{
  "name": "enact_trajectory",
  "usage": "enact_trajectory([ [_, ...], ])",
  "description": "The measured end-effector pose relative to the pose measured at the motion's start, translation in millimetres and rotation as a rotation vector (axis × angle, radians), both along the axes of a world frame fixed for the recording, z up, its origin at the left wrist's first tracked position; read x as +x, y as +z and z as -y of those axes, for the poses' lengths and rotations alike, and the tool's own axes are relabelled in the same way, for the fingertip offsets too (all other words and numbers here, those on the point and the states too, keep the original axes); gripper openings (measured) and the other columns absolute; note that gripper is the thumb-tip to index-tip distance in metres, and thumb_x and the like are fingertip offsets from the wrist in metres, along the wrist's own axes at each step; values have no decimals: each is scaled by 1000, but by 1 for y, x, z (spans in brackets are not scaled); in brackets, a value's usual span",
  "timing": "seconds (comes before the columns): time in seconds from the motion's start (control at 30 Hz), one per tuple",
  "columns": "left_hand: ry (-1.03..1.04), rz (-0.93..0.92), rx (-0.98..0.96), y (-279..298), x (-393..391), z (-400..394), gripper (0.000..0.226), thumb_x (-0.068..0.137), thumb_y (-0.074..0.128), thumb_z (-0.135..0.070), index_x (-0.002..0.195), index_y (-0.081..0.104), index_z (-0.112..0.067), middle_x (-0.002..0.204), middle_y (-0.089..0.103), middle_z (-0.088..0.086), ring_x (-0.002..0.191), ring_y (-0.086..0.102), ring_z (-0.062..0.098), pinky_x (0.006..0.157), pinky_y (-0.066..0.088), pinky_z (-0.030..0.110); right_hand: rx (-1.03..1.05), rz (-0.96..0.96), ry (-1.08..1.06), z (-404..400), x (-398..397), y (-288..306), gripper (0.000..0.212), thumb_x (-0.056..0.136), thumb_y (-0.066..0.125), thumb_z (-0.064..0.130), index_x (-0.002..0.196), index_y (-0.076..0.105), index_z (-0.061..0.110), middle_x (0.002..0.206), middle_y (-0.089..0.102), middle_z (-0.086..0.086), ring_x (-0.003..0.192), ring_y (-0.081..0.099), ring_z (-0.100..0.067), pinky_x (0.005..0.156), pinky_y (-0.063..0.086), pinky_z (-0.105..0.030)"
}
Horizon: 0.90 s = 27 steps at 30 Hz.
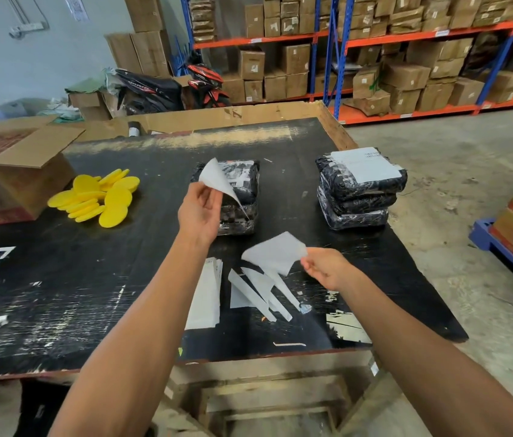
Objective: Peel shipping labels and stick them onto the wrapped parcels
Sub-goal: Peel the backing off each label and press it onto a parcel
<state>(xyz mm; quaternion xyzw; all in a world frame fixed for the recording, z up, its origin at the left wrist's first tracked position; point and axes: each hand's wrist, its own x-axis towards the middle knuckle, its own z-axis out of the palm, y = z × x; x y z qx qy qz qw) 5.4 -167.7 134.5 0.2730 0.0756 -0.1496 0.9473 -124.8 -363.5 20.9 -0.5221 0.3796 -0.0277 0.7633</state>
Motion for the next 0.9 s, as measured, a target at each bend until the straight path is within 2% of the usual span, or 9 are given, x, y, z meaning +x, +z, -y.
enact_trajectory([
  [0.1, -35, 22, 25, 7, -13, 12, 5, 95, 59, 1, 100, 61, 2, 103, 68, 17, 98, 69, 26, 93, 56, 36, -173, -35, 277, -15, -3, -9, 33, 93, 44, -14, 98, 72, 2, 93, 66, -12, 64, 48, -9, 59, 48, -14],
  [0.2, -44, 33, 65, 8, -23, 22, 9, 96, 60, -2, 104, 61, 3, 104, 68, 16, 100, 69, 26, 93, 57, 37, -304, -49, 316, -16, -6, -15, 22, 98, 53, 1, 103, 72, 10, 113, 71, -15, 87, 65, -16, 77, 57, -24],
  [0.3, -27, 41, 108, 10, -34, 31, 20, 97, 59, -2, 116, 59, 4, 108, 68, 18, 104, 69, 28, 89, 60, 37, -770, 31, 234, -9, -11, -2, 22, 99, 59, 22, 118, 69, 19, 121, 71, -6, 104, 67, -19, 99, 53, -36],
  [0.4, 0, 54, 151, 13, -48, 44, 10, 97, 58, 0, 105, 62, 4, 99, 68, 16, 97, 70, 27, 85, 61, 34, -987, 384, 38, -4, -19, 33, 34, 97, 62, 27, 131, 60, 23, 121, 60, 5, 103, 62, -10, 93, 51, -26],
  [0.47, 18, 54, 182, 15, -57, 55, 5, 96, 58, 0, 93, 63, 1, 90, 67, 13, 89, 69, 24, 86, 61, 33, -1143, 570, 24, -9, -21, 56, 43, 92, 68, 31, 132, 54, 28, 120, 53, 10, 103, 55, -6, 90, 44, -19],
  [0.6, 12, 50, 197, 14, -72, 76, 5, 95, 60, -2, 90, 63, 0, 84, 64, 11, 84, 67, 22, 84, 61, 30, -1528, 543, 22, -12, -8, 76, 51, 85, 73, 36, 129, 51, 25, 123, 56, 7, 108, 54, -12, 93, 39, -32],
  [0.73, -14, 80, 180, 13, -83, 81, 7, 94, 62, -2, 99, 65, 2, 91, 67, 13, 95, 68, 26, 86, 60, 31, -1474, 598, -30, -3, 10, 82, 18, 90, 66, 9, 105, 64, 18, 98, 62, 5, 86, 63, -21, 79, 48, -39],
  [0.83, -76, 174, 142, 13, -84, 67, 18, 97, 60, -11, 109, 67, 0, 112, 71, 16, 113, 67, 29, 99, 55, 36, -1344, 580, -54, 5, 19, 84, 13, 93, 60, 8, 97, 63, 21, 95, 57, 8, 84, 58, -17, 74, 46, -34],
  [0.9, -77, 235, 131, 12, -75, 51, 26, 99, 58, -21, 117, 68, -5, 123, 70, 13, 118, 66, 26, 103, 51, 35, -1141, 541, -99, 6, 25, 91, 11, 95, 59, 11, 93, 60, 22, 93, 60, 5, 85, 56, -13, 69, 40, -26],
])
